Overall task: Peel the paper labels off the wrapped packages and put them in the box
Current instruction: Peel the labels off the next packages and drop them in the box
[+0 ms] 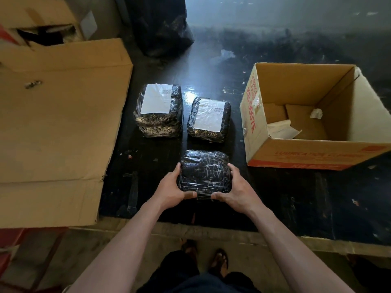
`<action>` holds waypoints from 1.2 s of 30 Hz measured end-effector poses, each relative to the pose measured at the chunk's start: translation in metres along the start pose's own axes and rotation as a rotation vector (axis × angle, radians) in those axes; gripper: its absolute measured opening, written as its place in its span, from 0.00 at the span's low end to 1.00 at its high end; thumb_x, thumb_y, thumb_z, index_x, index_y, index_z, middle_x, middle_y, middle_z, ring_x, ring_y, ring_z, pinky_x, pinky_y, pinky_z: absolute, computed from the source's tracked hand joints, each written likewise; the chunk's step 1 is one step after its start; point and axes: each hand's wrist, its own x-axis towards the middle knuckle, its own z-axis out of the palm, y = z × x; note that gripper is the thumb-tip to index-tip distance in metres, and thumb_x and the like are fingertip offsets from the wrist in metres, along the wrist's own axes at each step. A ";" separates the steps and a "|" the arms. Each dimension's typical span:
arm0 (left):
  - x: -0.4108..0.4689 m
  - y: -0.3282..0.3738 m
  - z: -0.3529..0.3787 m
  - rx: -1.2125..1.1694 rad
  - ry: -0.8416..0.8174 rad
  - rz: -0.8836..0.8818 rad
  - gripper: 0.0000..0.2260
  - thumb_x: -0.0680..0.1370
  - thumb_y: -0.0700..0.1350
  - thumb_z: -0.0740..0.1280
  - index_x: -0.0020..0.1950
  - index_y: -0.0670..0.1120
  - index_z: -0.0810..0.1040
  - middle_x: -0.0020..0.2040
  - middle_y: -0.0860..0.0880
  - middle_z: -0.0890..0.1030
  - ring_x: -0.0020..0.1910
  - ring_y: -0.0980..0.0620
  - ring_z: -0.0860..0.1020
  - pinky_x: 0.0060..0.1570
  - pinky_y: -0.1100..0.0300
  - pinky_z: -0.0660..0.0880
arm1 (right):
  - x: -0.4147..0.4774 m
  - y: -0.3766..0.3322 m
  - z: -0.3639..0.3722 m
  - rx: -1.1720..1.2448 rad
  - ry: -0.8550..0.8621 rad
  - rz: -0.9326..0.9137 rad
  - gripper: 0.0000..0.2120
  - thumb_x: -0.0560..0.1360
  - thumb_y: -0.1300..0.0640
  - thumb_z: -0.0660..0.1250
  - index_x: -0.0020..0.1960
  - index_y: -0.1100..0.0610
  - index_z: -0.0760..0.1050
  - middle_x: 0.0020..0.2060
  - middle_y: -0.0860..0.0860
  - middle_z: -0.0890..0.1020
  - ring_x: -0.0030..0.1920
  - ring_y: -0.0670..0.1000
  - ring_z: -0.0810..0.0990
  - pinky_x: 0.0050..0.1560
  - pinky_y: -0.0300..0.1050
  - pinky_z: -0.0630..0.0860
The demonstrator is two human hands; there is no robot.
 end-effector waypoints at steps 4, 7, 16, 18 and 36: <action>0.019 0.017 -0.023 -0.060 0.106 -0.014 0.41 0.76 0.51 0.74 0.82 0.50 0.55 0.75 0.46 0.68 0.74 0.47 0.67 0.72 0.51 0.64 | 0.018 -0.021 -0.016 -0.056 0.046 -0.066 0.43 0.73 0.43 0.73 0.79 0.51 0.54 0.74 0.53 0.68 0.74 0.53 0.68 0.74 0.53 0.66; 0.044 0.035 -0.037 0.019 0.168 0.051 0.36 0.78 0.51 0.72 0.82 0.48 0.58 0.75 0.45 0.70 0.73 0.46 0.69 0.72 0.51 0.66 | 0.043 -0.042 -0.029 -0.114 0.073 -0.090 0.38 0.78 0.48 0.69 0.80 0.53 0.54 0.78 0.53 0.63 0.77 0.53 0.63 0.75 0.50 0.61; 0.127 0.070 -0.041 0.182 0.192 0.164 0.42 0.77 0.45 0.74 0.83 0.47 0.51 0.80 0.43 0.59 0.78 0.44 0.61 0.74 0.54 0.60 | 0.125 -0.080 -0.056 -0.172 0.174 0.001 0.34 0.79 0.55 0.67 0.80 0.54 0.55 0.77 0.54 0.64 0.75 0.56 0.65 0.73 0.51 0.63; 0.140 0.070 -0.036 0.206 0.197 0.163 0.44 0.76 0.44 0.74 0.83 0.48 0.48 0.82 0.43 0.54 0.79 0.44 0.59 0.74 0.52 0.61 | 0.139 -0.081 -0.059 -0.166 0.187 0.009 0.32 0.79 0.57 0.67 0.78 0.55 0.57 0.75 0.54 0.65 0.74 0.56 0.66 0.72 0.51 0.63; 0.165 0.081 -0.014 0.057 0.357 0.103 0.39 0.76 0.39 0.74 0.82 0.46 0.57 0.74 0.47 0.67 0.72 0.51 0.68 0.63 0.70 0.58 | 0.185 -0.074 -0.064 -0.157 0.245 0.112 0.21 0.71 0.64 0.64 0.64 0.57 0.74 0.64 0.55 0.73 0.63 0.60 0.74 0.62 0.54 0.74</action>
